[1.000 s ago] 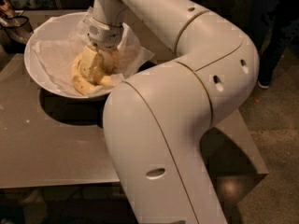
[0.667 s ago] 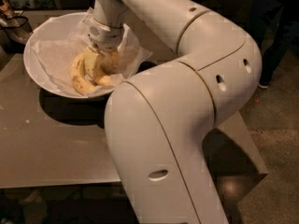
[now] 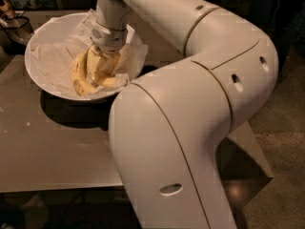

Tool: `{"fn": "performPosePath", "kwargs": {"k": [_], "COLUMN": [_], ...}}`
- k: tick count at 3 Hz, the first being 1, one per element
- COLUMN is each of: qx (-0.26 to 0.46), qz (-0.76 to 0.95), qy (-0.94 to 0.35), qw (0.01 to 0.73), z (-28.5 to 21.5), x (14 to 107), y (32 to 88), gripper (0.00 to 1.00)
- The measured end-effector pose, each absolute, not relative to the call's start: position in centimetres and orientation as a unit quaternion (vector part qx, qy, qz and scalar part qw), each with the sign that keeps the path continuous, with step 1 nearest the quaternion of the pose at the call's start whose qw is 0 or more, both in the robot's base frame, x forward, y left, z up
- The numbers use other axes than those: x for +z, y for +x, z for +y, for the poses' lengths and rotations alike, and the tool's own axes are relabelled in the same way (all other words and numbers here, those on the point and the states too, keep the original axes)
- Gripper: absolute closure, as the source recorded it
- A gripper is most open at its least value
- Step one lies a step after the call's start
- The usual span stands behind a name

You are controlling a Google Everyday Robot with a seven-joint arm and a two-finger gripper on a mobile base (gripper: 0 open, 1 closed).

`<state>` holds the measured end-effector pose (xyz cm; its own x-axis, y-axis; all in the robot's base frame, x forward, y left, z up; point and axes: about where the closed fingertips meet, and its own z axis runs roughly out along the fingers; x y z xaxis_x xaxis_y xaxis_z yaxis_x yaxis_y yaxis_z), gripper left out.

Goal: Pick banana from white bowl

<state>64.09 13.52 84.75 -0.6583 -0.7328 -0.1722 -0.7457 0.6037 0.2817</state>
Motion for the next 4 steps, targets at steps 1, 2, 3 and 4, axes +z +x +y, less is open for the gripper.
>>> {"fn": "performPosePath", "kwargs": {"k": [1, 2, 3, 4], "qx": [0.166, 0.155, 0.147, 0.146], "qz": [0.895, 0.895, 0.895, 0.894], "qy": [-0.413, -0.417, -0.419, -0.421], "qw": [0.019, 0.030, 0.039, 0.039], "z": [13.5, 13.5, 13.4, 13.3], "x": [84.7, 85.9, 87.3, 88.1], "y": [64.1, 63.6, 62.9, 62.6], "gripper": [1.00, 1.00, 1.00, 1.00]}}
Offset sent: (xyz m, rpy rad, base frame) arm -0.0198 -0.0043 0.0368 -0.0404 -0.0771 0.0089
